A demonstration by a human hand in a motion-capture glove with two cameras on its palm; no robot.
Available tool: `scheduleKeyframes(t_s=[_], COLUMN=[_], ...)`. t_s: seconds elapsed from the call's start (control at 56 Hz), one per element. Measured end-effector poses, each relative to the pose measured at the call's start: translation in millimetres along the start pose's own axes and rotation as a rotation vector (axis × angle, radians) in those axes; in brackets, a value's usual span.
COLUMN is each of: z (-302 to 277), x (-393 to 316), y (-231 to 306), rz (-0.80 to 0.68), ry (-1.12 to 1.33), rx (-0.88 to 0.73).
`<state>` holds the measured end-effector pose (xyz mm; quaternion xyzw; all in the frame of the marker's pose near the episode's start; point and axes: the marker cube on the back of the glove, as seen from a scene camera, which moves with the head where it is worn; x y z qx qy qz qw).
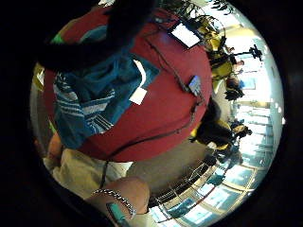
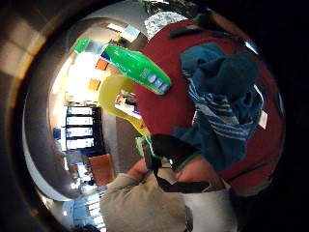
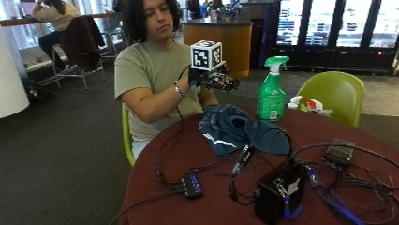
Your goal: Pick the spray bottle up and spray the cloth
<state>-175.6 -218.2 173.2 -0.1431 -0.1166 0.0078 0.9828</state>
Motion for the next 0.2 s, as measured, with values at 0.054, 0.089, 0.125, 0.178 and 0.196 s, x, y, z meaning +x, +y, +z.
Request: scheduleKeyframes(t_s=[0.054, 0.089, 0.125, 0.178, 0.196], z=[-2.0, -2.5, -2.7, -2.5, -2.4], x=[0.3, 0.3, -0.1, -1.9, -2.3], y=[2.6, 3.7, 4.3, 5.1, 5.2], rz=[-0.001, -0.005, -0.011, -0.021, -0.023], ry=[0.014, 0.013, 0.005, -0.017, -0.021], rx=[0.010, 0.010, 0.009, 0.000, -0.002])
